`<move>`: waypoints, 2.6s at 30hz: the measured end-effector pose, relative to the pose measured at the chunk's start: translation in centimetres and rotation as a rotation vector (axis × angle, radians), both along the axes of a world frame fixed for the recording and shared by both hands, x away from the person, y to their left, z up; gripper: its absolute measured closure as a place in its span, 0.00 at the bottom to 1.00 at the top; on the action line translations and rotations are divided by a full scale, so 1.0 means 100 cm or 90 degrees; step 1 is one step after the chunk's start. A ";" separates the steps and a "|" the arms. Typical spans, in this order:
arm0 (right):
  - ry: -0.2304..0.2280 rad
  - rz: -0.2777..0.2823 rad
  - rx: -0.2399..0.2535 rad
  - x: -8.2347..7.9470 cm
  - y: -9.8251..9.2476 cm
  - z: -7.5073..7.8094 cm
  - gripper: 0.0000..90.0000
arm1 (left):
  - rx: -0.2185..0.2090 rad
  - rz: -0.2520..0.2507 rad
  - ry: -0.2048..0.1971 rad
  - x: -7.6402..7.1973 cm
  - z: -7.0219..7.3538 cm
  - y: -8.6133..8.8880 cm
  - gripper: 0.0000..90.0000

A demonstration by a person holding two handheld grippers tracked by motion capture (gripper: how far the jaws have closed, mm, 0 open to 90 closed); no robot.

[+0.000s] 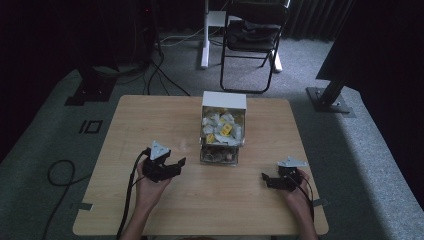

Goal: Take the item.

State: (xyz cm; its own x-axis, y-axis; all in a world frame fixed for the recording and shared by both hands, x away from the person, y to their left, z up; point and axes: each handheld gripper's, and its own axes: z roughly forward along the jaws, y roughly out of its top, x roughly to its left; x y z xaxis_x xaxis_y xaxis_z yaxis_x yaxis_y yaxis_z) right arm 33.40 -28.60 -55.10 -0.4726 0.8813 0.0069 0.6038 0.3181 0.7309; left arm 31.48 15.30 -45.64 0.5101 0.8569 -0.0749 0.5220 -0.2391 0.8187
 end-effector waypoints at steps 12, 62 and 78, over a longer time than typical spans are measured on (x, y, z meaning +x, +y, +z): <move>-0.001 0.001 0.000 0.000 0.000 0.000 0.19 | -0.002 -0.037 -0.010 0.001 0.003 -0.015 0.39; -0.001 0.000 0.000 0.000 0.000 0.000 0.19 | 0.032 -0.155 -0.021 0.008 -0.010 -0.092 0.56; -0.001 0.002 -0.001 0.000 0.000 0.000 0.19 | 0.034 -0.164 -0.014 0.015 -0.024 -0.101 0.59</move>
State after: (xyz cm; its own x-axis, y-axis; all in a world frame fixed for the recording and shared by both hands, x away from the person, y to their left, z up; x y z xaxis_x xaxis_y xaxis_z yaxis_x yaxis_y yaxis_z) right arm 33.43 -28.61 -55.10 -0.4758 0.8795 0.0052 0.6016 0.3211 0.7314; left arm 32.95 5.18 -48.08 0.7132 0.7007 -0.0195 0.4200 -0.4048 0.8122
